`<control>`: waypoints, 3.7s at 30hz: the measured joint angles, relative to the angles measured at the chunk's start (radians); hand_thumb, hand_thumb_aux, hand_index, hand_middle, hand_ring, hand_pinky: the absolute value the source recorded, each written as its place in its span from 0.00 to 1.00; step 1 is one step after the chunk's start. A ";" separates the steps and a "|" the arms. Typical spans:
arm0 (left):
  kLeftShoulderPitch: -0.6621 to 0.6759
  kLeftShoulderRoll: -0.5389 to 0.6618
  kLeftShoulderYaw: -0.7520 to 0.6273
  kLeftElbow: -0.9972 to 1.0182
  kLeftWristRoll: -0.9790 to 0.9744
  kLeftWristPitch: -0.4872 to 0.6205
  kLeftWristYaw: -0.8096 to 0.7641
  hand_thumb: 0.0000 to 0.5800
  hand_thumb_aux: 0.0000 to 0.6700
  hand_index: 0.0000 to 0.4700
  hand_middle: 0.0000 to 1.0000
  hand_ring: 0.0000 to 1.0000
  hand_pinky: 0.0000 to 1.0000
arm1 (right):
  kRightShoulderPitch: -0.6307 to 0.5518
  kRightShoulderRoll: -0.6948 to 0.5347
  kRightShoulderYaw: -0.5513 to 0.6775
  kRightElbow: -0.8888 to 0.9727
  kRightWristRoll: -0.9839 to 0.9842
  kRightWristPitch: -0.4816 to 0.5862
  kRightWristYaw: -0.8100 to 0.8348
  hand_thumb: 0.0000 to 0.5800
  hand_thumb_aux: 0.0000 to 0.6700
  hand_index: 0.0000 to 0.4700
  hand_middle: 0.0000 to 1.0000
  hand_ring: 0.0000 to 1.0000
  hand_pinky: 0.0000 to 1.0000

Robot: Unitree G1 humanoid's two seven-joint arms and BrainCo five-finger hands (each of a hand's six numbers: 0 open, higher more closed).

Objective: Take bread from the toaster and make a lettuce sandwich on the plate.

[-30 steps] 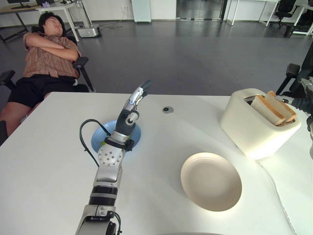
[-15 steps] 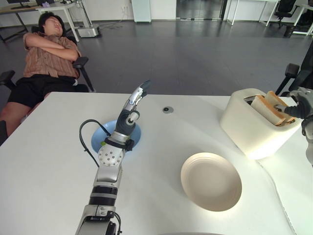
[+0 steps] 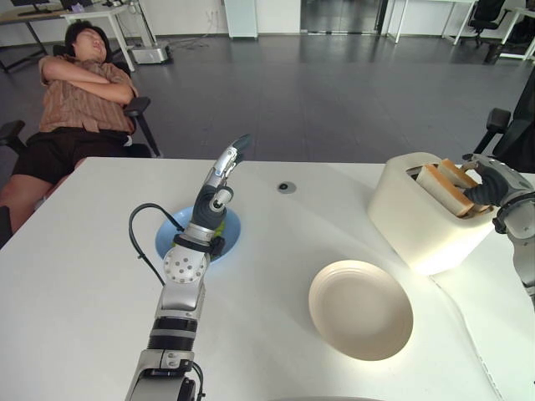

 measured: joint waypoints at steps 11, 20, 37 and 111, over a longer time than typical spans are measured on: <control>0.000 0.013 0.004 -0.002 0.007 0.002 0.002 0.00 0.00 0.00 0.00 0.00 0.00 | -0.096 0.020 -0.151 -0.143 0.122 -0.243 -0.237 1.00 1.00 1.00 0.00 0.00 0.00; 0.005 0.012 0.005 -0.025 0.008 0.021 -0.001 0.00 0.00 0.00 0.00 0.00 0.00 | -0.015 0.062 -0.098 -0.352 0.544 -0.233 0.221 1.00 1.00 1.00 0.00 0.00 0.00; 0.010 0.015 0.007 -0.049 0.007 0.048 -0.010 0.00 0.00 0.00 0.00 0.00 0.00 | 0.179 -0.081 0.105 -0.494 0.526 -0.004 0.660 1.00 1.00 1.00 0.00 0.00 0.00; -0.086 0.441 -0.385 0.380 0.961 0.576 0.231 1.00 1.00 1.00 0.00 0.00 0.00 | 0.056 0.292 0.015 -0.367 0.565 -0.327 0.363 0.00 0.00 0.00 0.00 0.00 0.00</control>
